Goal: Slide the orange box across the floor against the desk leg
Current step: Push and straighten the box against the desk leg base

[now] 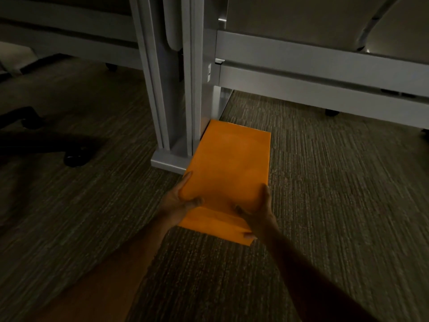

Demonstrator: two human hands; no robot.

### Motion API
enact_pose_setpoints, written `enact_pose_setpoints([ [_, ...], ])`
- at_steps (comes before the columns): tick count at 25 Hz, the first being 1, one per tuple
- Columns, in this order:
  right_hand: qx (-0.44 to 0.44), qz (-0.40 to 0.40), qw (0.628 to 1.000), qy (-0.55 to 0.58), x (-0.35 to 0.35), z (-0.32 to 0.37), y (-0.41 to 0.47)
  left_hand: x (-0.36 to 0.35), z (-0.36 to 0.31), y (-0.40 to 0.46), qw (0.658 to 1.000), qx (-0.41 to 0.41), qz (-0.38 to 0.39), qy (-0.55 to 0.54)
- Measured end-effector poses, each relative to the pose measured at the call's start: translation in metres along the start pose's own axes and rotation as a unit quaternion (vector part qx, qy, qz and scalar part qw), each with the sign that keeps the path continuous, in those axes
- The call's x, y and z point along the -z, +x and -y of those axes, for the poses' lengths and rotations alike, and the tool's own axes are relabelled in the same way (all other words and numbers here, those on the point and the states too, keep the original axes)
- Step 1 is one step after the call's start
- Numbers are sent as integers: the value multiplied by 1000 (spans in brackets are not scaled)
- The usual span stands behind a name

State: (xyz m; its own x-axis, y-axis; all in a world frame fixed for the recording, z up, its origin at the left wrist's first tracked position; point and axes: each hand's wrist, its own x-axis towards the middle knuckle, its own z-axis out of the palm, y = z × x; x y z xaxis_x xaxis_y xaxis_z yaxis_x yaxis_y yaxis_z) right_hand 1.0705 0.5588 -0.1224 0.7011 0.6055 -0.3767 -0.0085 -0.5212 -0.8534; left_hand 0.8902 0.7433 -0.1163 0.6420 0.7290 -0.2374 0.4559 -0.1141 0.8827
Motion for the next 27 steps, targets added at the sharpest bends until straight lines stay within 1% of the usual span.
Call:
enact_pose_setpoints([
  [1, 0, 7, 1000, -1, 1, 2, -3, 1, 0, 1, 1000, 1, 2, -14],
  [3, 12, -2, 1000, -19, 2, 3, -4, 1, 4, 3, 1000, -7, -7, -18],
  [7, -7, 3, 1000, -19, 6, 9, -5, 1, 3, 5, 999, -20, -12, -46],
  [9, 4, 6, 1000, -7, 5, 11, -6, 0, 1, 5, 1000, -11, -21, -5],
  [11, 2, 2, 1000, -19, 2, 14, -9, 1, 0, 3, 996, -11, -53, 73],
  [12, -7, -5, 999, -42, 3, 16, -11, 2, -1, 2, 990, -22, -57, 126],
  [13, -7, -15, 997, -81, 5, 18, -13, 3, -3, 1, 979, -40, -49, 192],
  [14, 10, -21, 989, -143, 6, 20, -14, 4, -4, 1, 961, -63, -33, 268],
  [15, 49, -22, 974, -219, 6, 20, -16, 4, -6, 1, 935, -89, -19, 342],
  [17, 154, -6, 922, -355, 1, 21, -26, 6, -9, 0, 884, -138, -8, 446],
  [18, 191, 13, 895, -403, -3, 19, -32, 6, -10, -2, 868, -152, -3, 473],
  [19, 209, 30, 875, -436, -7, 14, -38, 7, -9, -2, 862, -156, 9, 482],
  [20, 212, 40, 864, -454, -9, 9, -43, 8, -8, -3, 866, -154, 26, 476],
  [23, 211, 42, 866, -451, -7, 5, -46, 9, -9, -2, 883, -131, 74, 445],
  [27, 205, 32, 866, -455, -7, 6, -42, 7, -6, 7, 893, -131, 74, 425],
])
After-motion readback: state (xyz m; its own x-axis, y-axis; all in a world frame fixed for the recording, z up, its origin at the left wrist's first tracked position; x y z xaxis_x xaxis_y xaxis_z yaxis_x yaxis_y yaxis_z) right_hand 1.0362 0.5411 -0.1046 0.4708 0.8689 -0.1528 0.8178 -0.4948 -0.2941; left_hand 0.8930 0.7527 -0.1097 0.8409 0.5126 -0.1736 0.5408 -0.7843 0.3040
